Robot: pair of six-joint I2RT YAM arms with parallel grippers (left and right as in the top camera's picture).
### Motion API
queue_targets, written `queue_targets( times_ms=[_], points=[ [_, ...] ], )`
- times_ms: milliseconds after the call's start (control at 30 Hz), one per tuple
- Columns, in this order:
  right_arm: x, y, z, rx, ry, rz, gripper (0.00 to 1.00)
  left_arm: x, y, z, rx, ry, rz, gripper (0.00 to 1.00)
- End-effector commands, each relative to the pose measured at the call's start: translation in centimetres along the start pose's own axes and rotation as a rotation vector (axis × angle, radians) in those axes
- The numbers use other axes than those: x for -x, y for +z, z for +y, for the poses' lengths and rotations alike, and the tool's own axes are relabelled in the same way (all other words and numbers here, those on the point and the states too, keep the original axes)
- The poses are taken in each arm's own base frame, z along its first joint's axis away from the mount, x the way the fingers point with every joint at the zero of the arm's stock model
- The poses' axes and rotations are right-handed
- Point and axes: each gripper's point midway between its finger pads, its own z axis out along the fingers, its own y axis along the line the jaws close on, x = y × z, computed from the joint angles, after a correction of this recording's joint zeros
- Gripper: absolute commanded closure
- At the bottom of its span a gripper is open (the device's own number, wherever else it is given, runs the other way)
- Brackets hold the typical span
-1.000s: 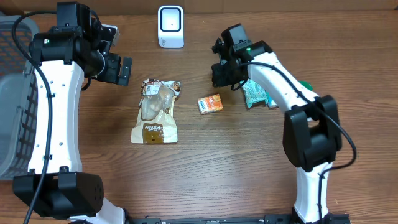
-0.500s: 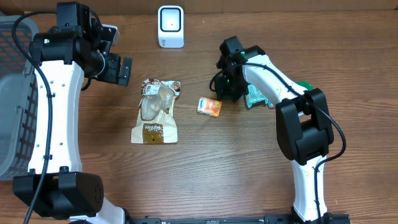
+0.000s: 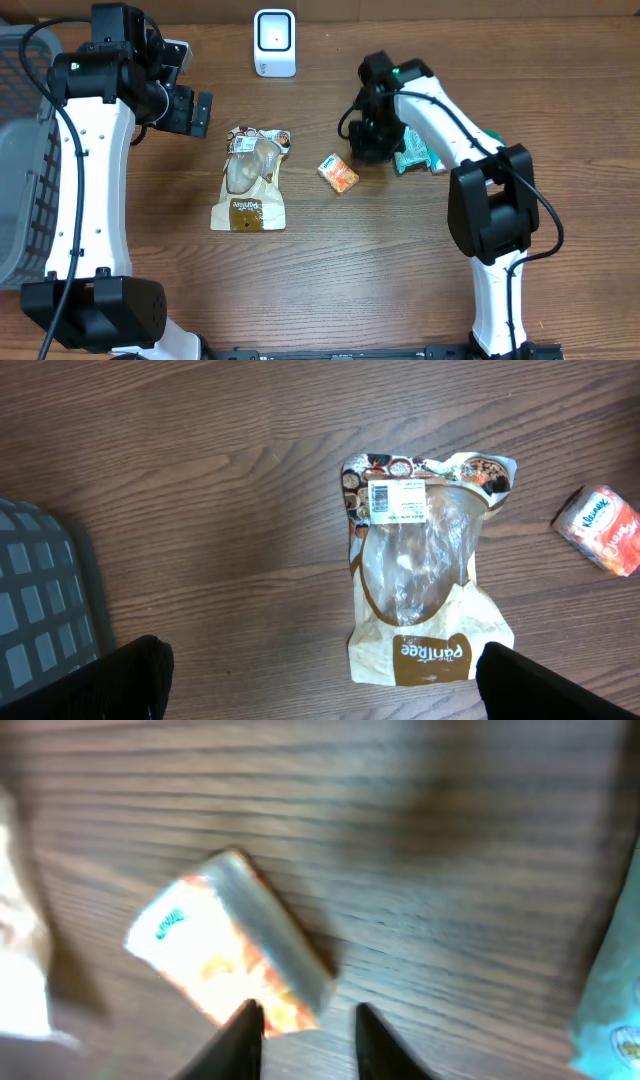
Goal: Scan the item barcode
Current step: 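Lift the orange packet with the right gripper and raise it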
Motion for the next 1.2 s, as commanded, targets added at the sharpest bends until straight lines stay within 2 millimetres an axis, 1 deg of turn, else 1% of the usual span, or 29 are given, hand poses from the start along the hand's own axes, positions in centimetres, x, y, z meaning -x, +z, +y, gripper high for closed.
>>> queue_targets(
  times_ms=[0, 100, 200, 267, 400, 600, 767, 833, 900, 1000, 1067, 1133, 1167],
  points=[
    [-0.1, -2.0, 1.6, 0.090, -0.044, -0.022, 0.66, 0.2, -0.2, 0.0, -0.005, 0.010, -0.009, 0.00],
    [-1.1, -0.7, 1.4, 0.104, -0.046, 0.022, 0.64, 0.2, -0.2, 0.0, -0.005, 0.010, -0.009, 0.00],
    [-1.8, 0.7, 0.8, 0.102, -0.038, 0.051, 0.65, 0.2, -0.2, 0.0, -0.005, 0.010, -0.009, 0.00],
    [-2.3, 1.5, 0.8, 0.125, -0.056, 0.064, 0.66, 0.2, -0.2, 0.0, -0.005, 0.010, -0.009, 0.00],
    [-2.5, 2.8, 0.4, 0.127, -0.057, 0.063, 0.67, 0.2, -0.2, 0.0, -0.005, 0.010, -0.009, 0.00],
    [-2.4, 4.1, 0.5, 0.157, -0.064, 0.048, 0.72, 0.2, -0.2, 0.0, -0.005, 0.010, -0.009, 0.00],
    [-2.6, 4.9, 0.2, 0.160, -0.057, 0.050, 0.82, 0.2, -0.2, 0.0, -0.005, 0.010, -0.009, 0.01],
    [-2.7, 5.0, 0.2, 0.159, -0.056, 0.051, 0.96, 0.2, -0.2, 0.0, -0.005, 0.010, -0.009, 0.00],
    [-2.6, 4.9, 0.2, 0.161, -0.058, 0.046, 0.96, 0.2, -0.2, 0.0, -0.005, 0.010, -0.009, 0.00],
    [-2.3, 4.0, 0.6, 0.181, -0.059, 0.035, 0.96, 0.2, -0.2, 0.0, -0.005, 0.010, -0.009, 0.00],
    [-2.0, 2.1, 1.8, 0.245, -0.065, 0.021, 0.96, 0.2, -0.2, 0.0, -0.004, 0.010, -0.008, 0.00],
    [-1.8, -0.6, 3.5, 0.352, -0.111, -0.008, 0.96, 0.2, -0.2, 0.0, -0.004, 0.010, -0.008, 0.00],
    [-1.7, -3.9, 5.1, 0.460, -0.156, -0.051, 0.96, 0.2, -0.2, 0.0, -0.005, 0.010, -0.009, 0.01]
  ],
)
